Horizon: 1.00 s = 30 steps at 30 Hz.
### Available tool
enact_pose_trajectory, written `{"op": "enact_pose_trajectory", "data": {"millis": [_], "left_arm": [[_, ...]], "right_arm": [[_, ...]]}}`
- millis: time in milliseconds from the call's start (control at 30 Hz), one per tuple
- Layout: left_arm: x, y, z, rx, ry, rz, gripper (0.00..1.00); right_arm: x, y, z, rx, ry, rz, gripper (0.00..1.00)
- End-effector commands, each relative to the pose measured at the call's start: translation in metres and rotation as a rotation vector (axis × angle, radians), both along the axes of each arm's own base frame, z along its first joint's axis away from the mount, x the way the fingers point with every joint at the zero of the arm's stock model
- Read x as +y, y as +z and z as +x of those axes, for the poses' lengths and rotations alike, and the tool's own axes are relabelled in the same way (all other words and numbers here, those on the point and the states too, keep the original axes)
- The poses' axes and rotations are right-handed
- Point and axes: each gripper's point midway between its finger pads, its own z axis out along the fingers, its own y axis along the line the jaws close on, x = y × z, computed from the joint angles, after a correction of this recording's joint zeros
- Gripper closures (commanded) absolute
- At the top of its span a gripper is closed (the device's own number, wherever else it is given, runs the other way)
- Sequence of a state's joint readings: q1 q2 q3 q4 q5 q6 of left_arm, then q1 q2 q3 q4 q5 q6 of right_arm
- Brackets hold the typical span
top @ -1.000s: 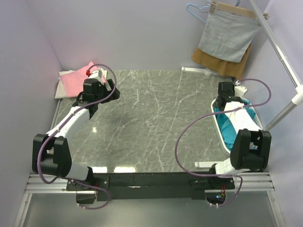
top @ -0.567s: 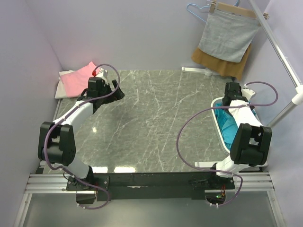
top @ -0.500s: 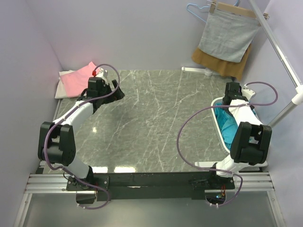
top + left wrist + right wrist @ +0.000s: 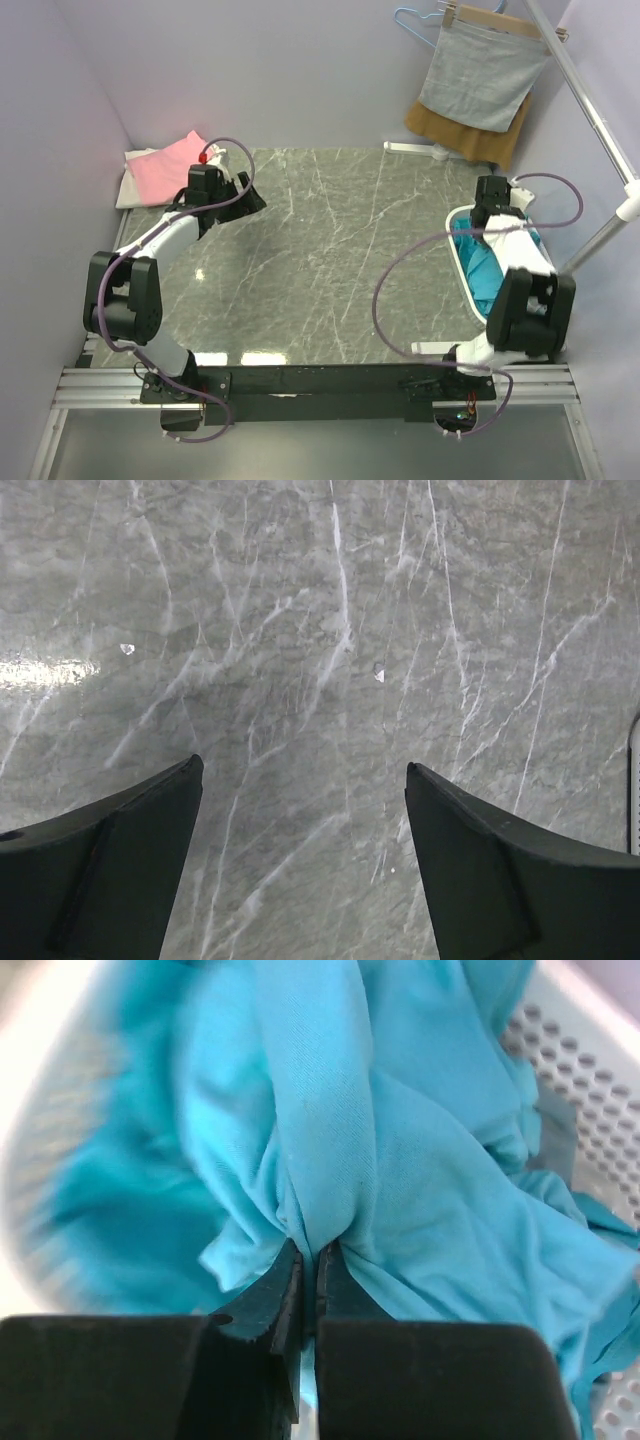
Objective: Fold and stack the t-shirts
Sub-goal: Grab crumpled tshirt from bin with the right arm, then move the tshirt to the center of the board
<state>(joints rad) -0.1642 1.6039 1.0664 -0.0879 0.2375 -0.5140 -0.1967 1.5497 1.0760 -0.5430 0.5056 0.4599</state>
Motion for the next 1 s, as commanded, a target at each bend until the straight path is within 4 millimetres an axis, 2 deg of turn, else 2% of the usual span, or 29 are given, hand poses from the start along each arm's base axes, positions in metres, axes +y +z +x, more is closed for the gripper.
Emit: {"op": "enact_pose_trajectory", "data": {"millis": [0, 33, 67, 100, 200, 333, 367, 400, 433, 467, 500, 533, 567, 600, 633, 667, 700, 733, 767, 800, 833, 867, 933, 967], "left_arm": [[-0.003, 0.022, 0.013, -0.072, -0.008, -0.027, 0.13], [-0.001, 0.026, 0.013, -0.079, 0.004, -0.030, 0.13], [-0.001, 0.027, 0.013, -0.084, 0.008, -0.031, 0.13], [0.000, 0.032, 0.014, -0.099, 0.014, -0.032, 0.13], [0.000, 0.039, 0.014, -0.116, 0.025, -0.047, 0.16], [-0.001, 0.052, 0.012, -0.142, 0.028, -0.070, 0.22], [-0.001, 0.054, 0.012, -0.146, 0.032, -0.071, 0.22], [0.000, 0.057, 0.011, -0.152, 0.034, -0.070, 0.22], [0.000, 0.059, 0.011, -0.158, 0.033, -0.072, 0.22], [0.000, 0.061, 0.011, -0.162, 0.037, -0.070, 0.22], [0.000, 0.063, 0.009, -0.168, 0.035, -0.072, 0.22], [0.000, 0.066, 0.009, -0.174, 0.035, -0.073, 0.22], [0.001, 0.067, 0.008, -0.177, 0.036, -0.073, 0.21], [0.002, 0.070, 0.007, -0.184, 0.041, -0.071, 0.21], [0.003, 0.070, 0.005, -0.184, 0.041, -0.066, 0.21], [0.004, 0.071, 0.004, -0.187, 0.046, -0.060, 0.21], [0.008, 0.077, 0.001, -0.202, 0.059, -0.053, 0.20], [0.010, 0.074, -0.002, -0.198, 0.066, -0.048, 0.22], [0.011, 0.075, -0.004, -0.205, 0.069, -0.046, 0.23], [0.014, 0.082, -0.007, -0.223, 0.080, -0.048, 0.23], [0.016, 0.079, -0.011, -0.219, 0.086, -0.044, 0.23], [0.017, 0.080, -0.013, -0.222, 0.093, -0.045, 0.23], [0.021, 0.083, -0.019, -0.234, 0.105, -0.044, 0.20], [0.021, 0.085, -0.020, -0.238, 0.108, -0.045, 0.20]], "right_arm": [[0.050, 0.105, 0.026, -0.365, 0.239, -0.050, 1.00], [0.064, 0.124, 0.031, -0.432, 0.311, -0.055, 1.00], [0.079, 0.156, 0.025, -0.520, 0.372, -0.063, 1.00], [0.104, 0.178, 0.025, -0.580, 0.457, -0.065, 1.00], [0.137, 0.242, 0.013, -0.757, 0.610, -0.064, 1.00], [0.167, 0.302, -0.005, -0.906, 0.771, -0.032, 1.00], [0.186, 0.315, -0.011, -0.943, 0.873, 0.009, 1.00], [0.198, 0.336, -0.018, -0.995, 0.944, 0.026, 1.00], [0.212, 0.345, -0.023, -1.011, 1.020, 0.057, 1.00], [0.239, 0.352, -0.030, -1.025, 1.170, 0.131, 1.00], [0.251, 0.367, -0.037, -1.060, 1.236, 0.156, 1.00], [0.265, 0.374, -0.042, -1.081, 1.303, 0.213, 1.00], [0.282, 0.371, -0.040, -1.063, 1.374, 0.276, 1.00], [0.302, 0.375, -0.052, -1.061, 1.495, 0.354, 1.00], [0.313, 0.374, -0.053, -1.054, 1.525, 0.415, 1.00], [0.330, 0.363, -0.050, -1.014, 1.569, 0.481, 1.00], [0.341, 0.353, -0.051, -0.985, 1.609, 0.526, 1.00], [0.350, 0.342, -0.042, -0.956, 1.608, 0.558, 1.00], [0.363, 0.330, -0.042, -0.922, 1.622, 0.597, 1.00], [0.372, 0.322, -0.042, -0.894, 1.647, 0.636, 1.00], [0.385, 0.306, -0.032, -0.845, 1.654, 0.680, 1.00], [0.394, 0.302, -0.030, -0.822, 1.663, 0.707, 1.00], [0.422, 0.287, -0.038, -0.741, 1.745, 0.794, 1.00], [0.437, 0.273, -0.030, -0.686, 1.763, 0.830, 1.00]]}}
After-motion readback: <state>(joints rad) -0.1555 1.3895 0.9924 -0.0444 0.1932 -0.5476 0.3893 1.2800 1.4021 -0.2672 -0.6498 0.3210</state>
